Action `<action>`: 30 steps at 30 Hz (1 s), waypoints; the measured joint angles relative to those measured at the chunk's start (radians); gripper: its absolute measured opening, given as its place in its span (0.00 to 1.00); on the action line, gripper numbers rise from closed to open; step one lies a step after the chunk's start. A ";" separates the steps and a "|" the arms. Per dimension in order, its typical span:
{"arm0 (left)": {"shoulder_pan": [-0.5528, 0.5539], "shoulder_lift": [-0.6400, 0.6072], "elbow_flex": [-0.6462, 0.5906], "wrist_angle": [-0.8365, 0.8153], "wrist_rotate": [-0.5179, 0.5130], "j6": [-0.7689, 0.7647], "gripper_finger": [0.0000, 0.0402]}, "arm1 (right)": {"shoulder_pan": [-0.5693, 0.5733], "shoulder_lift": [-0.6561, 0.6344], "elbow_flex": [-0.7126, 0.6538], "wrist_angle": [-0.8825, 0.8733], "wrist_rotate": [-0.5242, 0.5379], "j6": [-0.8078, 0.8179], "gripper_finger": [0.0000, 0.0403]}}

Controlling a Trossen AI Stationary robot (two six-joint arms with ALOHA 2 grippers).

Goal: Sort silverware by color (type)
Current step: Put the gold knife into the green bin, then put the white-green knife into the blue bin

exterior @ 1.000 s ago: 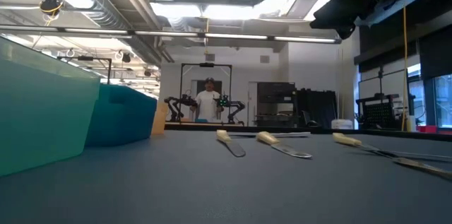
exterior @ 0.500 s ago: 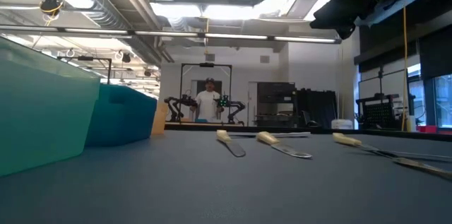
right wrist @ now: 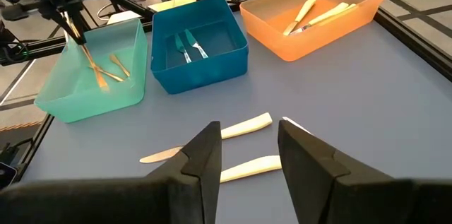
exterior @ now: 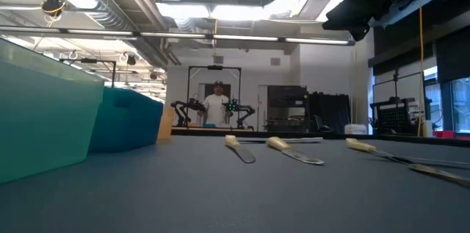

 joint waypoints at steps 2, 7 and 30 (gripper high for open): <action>0.000 0.000 -0.016 0.012 0.002 0.000 0.04 | 0.000 0.000 0.000 0.000 0.000 0.000 0.32; 0.001 0.000 -0.041 0.024 0.025 -0.003 0.04 | 0.000 0.000 0.000 0.000 0.000 0.000 0.32; 0.001 0.000 -0.091 0.027 0.148 -0.237 0.31 | 0.000 0.000 0.000 0.000 0.000 0.000 0.32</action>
